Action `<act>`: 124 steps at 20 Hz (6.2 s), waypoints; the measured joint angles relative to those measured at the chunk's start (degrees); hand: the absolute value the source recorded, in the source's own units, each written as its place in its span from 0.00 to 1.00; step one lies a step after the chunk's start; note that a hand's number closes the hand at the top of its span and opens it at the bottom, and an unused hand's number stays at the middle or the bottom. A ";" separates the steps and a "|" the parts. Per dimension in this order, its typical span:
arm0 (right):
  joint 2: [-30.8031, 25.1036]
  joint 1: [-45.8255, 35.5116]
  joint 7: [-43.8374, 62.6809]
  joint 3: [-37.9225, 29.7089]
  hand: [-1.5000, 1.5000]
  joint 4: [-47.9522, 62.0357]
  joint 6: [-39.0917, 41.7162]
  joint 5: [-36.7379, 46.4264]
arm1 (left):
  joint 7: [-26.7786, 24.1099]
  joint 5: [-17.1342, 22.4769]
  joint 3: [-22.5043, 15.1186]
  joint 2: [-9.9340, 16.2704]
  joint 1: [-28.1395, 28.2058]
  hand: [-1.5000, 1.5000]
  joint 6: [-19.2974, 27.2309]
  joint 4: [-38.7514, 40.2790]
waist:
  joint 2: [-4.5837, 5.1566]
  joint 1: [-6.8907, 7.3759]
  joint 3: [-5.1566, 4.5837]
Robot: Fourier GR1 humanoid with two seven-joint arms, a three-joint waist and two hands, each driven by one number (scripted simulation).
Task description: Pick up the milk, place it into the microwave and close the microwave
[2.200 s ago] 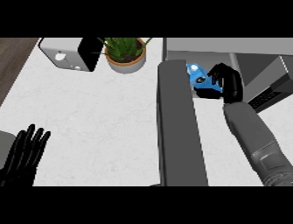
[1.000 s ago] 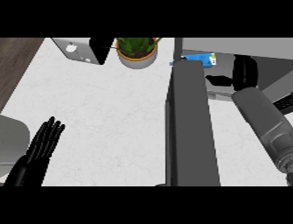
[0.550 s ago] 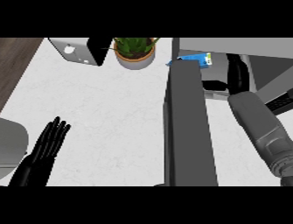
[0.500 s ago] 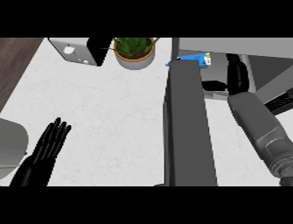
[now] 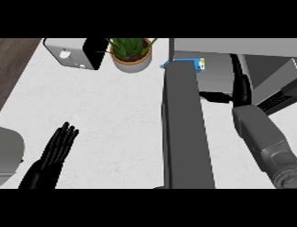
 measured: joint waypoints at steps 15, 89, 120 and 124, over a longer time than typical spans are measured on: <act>2.42 12.30 -11.39 -2.85 0.00 -1.00 15.17 -4.22 | 3.11 -2.54 -2.01 -2.18 -2.57 0.00 1.42 0.11 | -1.10 -2.57 -0.13; -5.00 68.11 16.31 7.20 0.00 -97.76 57.53 -36.24 | 0.17 18.91 -41.16 -10.35 -56.39 0.00 42.37 41.81 | 1.74 -20.51 -0.75; -12.72 59.42 23.76 5.51 0.00 -98.37 61.19 -47.73 | -8.66 33.14 -41.21 -10.20 -68.49 0.00 47.95 51.54 | 3.70 -27.20 -0.47; -13.45 58.76 24.67 5.47 0.00 -98.22 61.37 -48.86 | -9.97 34.32 -41.83 -10.22 -68.73 0.00 48.30 51.99 | 3.79 -27.53 -0.45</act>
